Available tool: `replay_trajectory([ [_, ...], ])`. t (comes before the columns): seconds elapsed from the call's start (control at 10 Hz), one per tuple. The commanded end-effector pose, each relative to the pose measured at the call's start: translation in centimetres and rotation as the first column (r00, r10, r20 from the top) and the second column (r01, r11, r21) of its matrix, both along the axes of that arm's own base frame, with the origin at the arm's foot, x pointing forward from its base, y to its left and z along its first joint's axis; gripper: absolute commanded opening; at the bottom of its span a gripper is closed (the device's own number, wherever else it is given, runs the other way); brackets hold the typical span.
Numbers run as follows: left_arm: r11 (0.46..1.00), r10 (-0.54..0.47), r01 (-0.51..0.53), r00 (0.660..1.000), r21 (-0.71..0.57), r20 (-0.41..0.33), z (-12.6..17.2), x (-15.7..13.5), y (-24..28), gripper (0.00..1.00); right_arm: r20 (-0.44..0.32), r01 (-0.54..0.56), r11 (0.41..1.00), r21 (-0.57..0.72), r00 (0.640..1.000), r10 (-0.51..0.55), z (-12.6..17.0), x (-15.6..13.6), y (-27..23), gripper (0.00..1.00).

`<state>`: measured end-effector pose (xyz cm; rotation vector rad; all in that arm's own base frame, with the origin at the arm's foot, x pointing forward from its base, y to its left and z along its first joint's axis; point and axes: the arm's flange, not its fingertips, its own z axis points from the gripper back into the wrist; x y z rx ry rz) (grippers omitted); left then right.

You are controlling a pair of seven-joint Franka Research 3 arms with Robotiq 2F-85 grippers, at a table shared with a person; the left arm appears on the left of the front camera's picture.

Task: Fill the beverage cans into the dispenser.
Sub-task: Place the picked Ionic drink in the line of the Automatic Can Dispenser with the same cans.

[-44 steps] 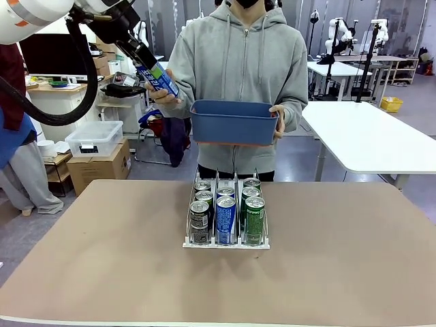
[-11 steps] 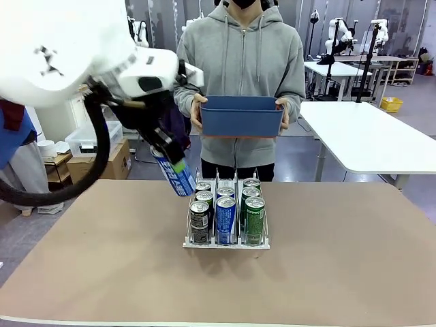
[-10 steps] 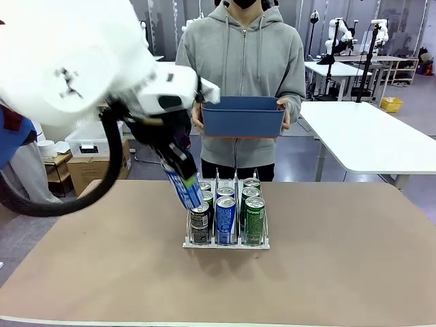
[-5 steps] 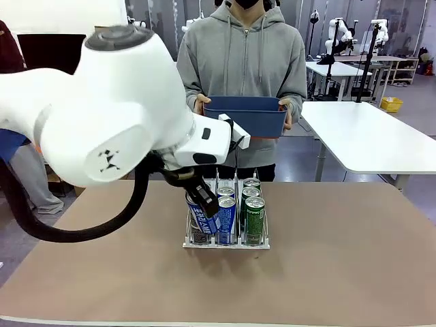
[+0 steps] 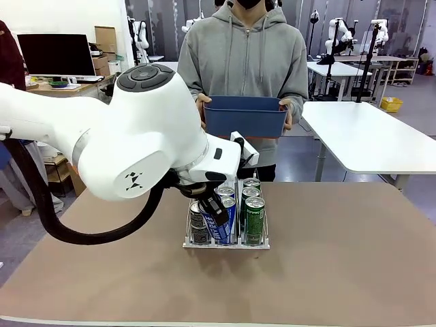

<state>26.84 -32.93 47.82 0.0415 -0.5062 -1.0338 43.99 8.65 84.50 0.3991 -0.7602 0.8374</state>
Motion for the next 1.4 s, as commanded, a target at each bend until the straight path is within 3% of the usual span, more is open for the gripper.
replay_trajectory([
  [0.0,1.0,0.014,-0.014,0.999,-0.01,0.029,1.2,-0.7,0.3,0.57,-0.001,-0.006,1.0,-0.008,1.0,0.006,-0.1,-0.3,0.0,1.0],
  [0.3,1.0,0.022,-0.022,0.999,0.015,-0.025,-0.6,0.6,-0.3,0.57,-0.001,-0.006,1.0,-0.008,1.0,0.006,-0.1,-0.3,0.0,1.0],
  [0.6,0.998,0.047,-0.048,0.999,0.048,0.025,-2.0,3.8,-1.9,0.57,-0.001,-0.006,1.0,-0.008,1.0,0.006,-0.1,-0.3,0.0,1.0],
  [1.0,0.998,0.025,-0.024,1.0,0.064,-0.016,-2.8,6.7,-3.4,0.57,-0.001,-0.006,1.0,-0.008,1.0,0.006,-0.1,-0.3,0.0,1.0],
  [1.3,0.992,0.079,-0.08,0.997,0.097,0.01,-3.7,8.8,-3.7,0.57,-0.001,-0.006,1.0,-0.008,1.0,0.006,-0.1,-0.3,0.0,1.0],
])
